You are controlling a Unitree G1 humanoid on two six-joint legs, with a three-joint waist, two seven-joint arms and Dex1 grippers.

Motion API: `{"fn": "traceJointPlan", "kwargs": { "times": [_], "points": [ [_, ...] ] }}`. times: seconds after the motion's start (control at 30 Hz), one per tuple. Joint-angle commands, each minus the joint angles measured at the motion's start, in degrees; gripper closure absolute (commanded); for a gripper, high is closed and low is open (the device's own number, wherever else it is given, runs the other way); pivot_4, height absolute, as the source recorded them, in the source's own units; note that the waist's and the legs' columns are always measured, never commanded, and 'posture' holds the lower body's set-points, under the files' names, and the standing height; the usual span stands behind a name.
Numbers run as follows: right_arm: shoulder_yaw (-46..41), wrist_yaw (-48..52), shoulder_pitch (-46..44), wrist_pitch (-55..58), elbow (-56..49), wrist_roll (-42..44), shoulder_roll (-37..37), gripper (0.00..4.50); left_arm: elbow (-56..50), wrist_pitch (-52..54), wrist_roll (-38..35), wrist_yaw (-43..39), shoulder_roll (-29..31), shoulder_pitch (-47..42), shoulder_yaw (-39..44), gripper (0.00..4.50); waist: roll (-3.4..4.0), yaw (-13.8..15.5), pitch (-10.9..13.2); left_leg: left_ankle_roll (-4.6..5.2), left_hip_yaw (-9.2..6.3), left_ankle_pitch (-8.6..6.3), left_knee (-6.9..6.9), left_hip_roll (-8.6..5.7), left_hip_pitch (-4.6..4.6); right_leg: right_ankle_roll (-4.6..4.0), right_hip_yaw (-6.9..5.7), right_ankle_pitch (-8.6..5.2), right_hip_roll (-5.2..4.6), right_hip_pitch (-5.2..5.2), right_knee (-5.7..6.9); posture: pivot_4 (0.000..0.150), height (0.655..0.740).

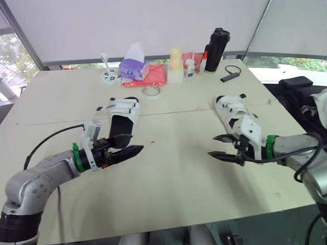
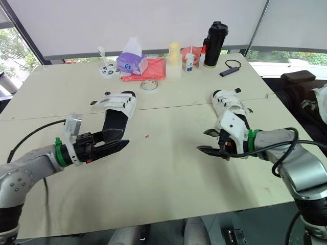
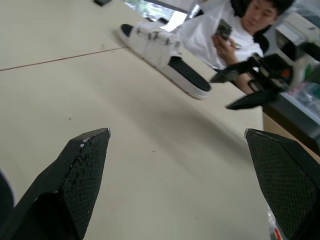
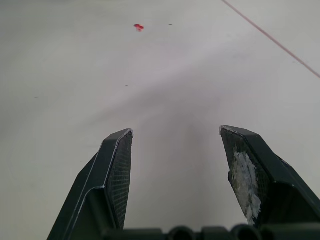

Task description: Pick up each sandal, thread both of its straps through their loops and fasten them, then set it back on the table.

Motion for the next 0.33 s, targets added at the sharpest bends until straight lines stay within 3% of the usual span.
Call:
{"fn": "traceJointPlan", "kwargs": {
  "times": [0.03, 0.17, 0.23, 0.33],
  "points": [
    [-1.1, -0.5, -0.4, -1.2, -1.3, 0.8, 0.1, 1.53, -0.8, -1.6, 1.6, -2.7, 1.3, -1.6, 0.5, 0.01, 0.00, 0.1, 0.0, 0.00, 0.00, 0.00, 0.00, 0.00, -0.01, 0.00, 0.00, 0.00, 0.00, -0.01, -0.01, 0.150, 0.7400],
    [-0.5, -1.4, -0.6, -1.0, -1.6, 0.8, 0.8, 1.53, -0.2, -1.4, 3.1, -3.1, 1.6, -2.2, 0.2, 0.01, 0.00, 0.2, 0.0, 0.00, 0.00, 0.00, 0.00, -0.01, -0.04, 0.00, 0.00, 0.00, -0.03, -0.02, -0.02, 0.150, 0.7400],
    [-0.3, -1.6, -0.4, -1.0, -1.7, 0.7, 0.8, 1.53, -0.1, 0.2, 0.4, -3.7, 1.7, -1.8, 1.8, 0.01, 0.00, 0.1, 0.0, 0.00, 0.00, 0.00, -0.01, -0.02, -0.04, 0.00, 0.00, 0.00, -0.03, -0.02, -0.04, 0.150, 0.7400],
    [-1.0, -1.1, -0.4, -1.0, -1.3, 1.1, -0.1, 1.53, -2.2, 0.5, 1.5, -6.6, 5.0, 0.8, 2.5, 0.01, 0.00, 0.1, 0.0, 0.00, 0.00, 0.00, -0.02, -0.01, -0.05, 0.00, 0.00, 0.00, -0.03, -0.03, -0.04, 0.150, 0.7400]
  ]
}}
